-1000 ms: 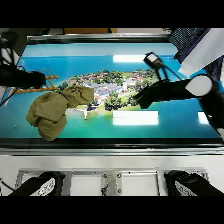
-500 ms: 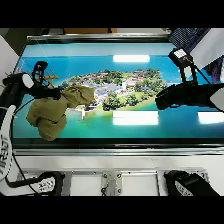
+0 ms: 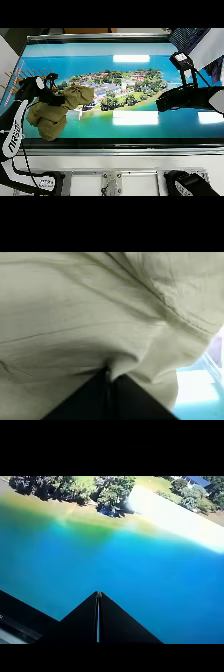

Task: Fold the clothes and pants, and hang the long-sleeved shirts on hangers.

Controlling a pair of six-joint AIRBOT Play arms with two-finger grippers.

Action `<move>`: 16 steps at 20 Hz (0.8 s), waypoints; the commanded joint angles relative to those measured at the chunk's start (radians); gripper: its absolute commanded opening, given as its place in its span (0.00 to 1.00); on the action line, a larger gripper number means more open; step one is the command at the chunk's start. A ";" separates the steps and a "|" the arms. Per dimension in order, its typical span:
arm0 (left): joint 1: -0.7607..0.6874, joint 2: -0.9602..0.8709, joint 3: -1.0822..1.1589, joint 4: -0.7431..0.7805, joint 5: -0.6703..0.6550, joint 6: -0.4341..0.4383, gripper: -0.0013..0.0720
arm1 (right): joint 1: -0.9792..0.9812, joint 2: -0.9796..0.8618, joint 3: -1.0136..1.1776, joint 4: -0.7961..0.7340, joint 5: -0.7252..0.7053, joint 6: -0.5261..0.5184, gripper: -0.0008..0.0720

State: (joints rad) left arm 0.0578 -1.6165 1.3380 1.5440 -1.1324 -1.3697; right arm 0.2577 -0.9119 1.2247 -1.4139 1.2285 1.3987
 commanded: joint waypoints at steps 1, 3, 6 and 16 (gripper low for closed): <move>-0.057 0.060 0.060 -0.070 -0.031 -0.036 0.04 | -0.002 0.024 0.028 -0.115 -0.066 0.005 0.03; -0.143 0.149 0.145 -0.204 -0.052 -0.034 0.04 | -0.006 0.050 0.077 -0.237 -0.106 0.044 0.03; -0.342 0.254 0.232 -0.316 -0.039 -0.043 0.04 | -0.072 0.101 0.108 -0.268 -0.200 0.139 0.03; -0.769 0.159 0.262 -0.305 0.148 -0.103 0.87 | -0.154 0.132 0.107 -0.266 -0.225 0.225 0.03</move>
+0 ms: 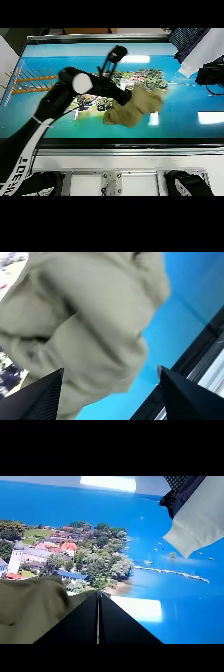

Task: Fold the clothes and pants, and hang the long-sleeved shirts on hangers.

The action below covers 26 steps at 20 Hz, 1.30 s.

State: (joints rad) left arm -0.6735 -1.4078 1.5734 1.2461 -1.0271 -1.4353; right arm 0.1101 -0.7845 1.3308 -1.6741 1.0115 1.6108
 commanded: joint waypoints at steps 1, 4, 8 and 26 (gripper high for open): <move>-0.008 -0.074 0.043 -0.007 0.043 -0.065 0.87 | -0.006 0.005 0.001 -0.005 -0.008 0.013 0.03; 0.097 -0.149 0.050 -0.017 0.031 -0.158 0.87 | -0.006 0.005 0.001 -0.005 0.004 0.013 0.03; 0.167 -0.306 0.050 -0.172 0.056 -0.158 0.87 | -0.006 0.005 0.000 -0.005 0.053 0.013 0.03; 0.148 -0.729 0.389 -0.328 0.028 -0.144 0.04 | -0.014 -0.014 -0.076 0.004 0.119 0.014 0.03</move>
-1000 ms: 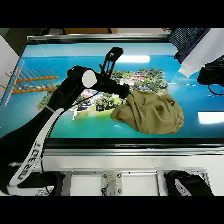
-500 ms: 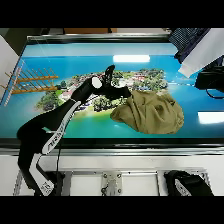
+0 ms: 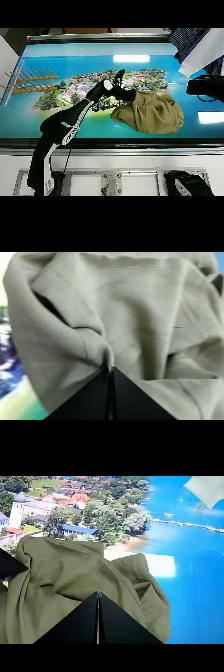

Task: Fold the clothes and pants, and hang the long-sleeved shirts on hangers.

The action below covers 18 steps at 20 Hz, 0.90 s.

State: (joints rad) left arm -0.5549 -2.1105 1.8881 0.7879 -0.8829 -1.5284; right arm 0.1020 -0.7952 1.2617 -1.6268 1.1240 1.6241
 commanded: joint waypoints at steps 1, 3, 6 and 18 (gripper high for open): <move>0.064 -0.012 0.096 0.172 -0.166 -0.050 0.04 | -0.032 -0.003 -0.011 -0.045 0.007 0.000 0.03; 0.136 0.059 0.104 0.270 -0.213 -0.050 0.04 | -0.108 -0.003 -0.038 -0.043 0.016 0.000 0.03; 0.242 0.182 0.103 0.362 -0.280 -0.032 0.04 | -0.252 -0.005 -0.159 0.013 0.016 0.000 0.03; 0.338 0.262 0.103 0.399 -0.415 0.011 0.04 | -0.292 -0.562 -0.452 0.747 -0.391 -0.206 0.83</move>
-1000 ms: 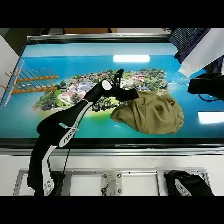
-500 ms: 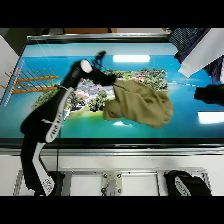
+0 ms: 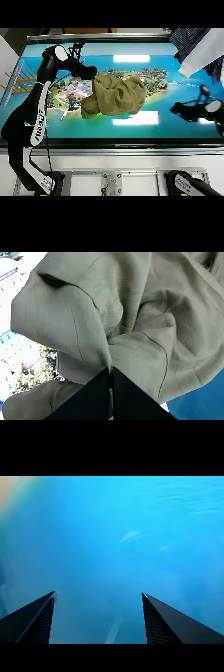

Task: Fold the clothes and pants, and hang the long-sleeved shirts on hangers.

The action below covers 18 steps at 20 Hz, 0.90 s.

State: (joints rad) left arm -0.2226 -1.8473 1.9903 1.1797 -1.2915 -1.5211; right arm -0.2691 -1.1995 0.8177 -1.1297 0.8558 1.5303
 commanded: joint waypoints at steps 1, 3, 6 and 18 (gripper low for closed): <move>0.006 -0.001 0.001 0.007 -0.007 0.003 0.04 | 0.132 -0.204 0.004 0.292 -0.147 -0.132 0.83; 0.006 -0.001 0.001 0.007 -0.007 0.003 0.04 | 0.241 -0.286 0.050 0.324 -0.175 -0.147 0.83; 0.006 -0.001 0.001 0.007 -0.007 0.003 0.04 | 0.377 -0.377 0.142 0.323 -0.179 -0.147 0.83; 0.064 0.214 0.002 0.006 0.036 0.003 0.04 | 0.369 -0.249 0.504 0.011 0.053 -0.222 0.03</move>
State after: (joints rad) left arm -0.1860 -1.7535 1.9911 1.1881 -1.2919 -1.5181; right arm 0.1417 -1.5501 1.1938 -0.9470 0.7483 1.3270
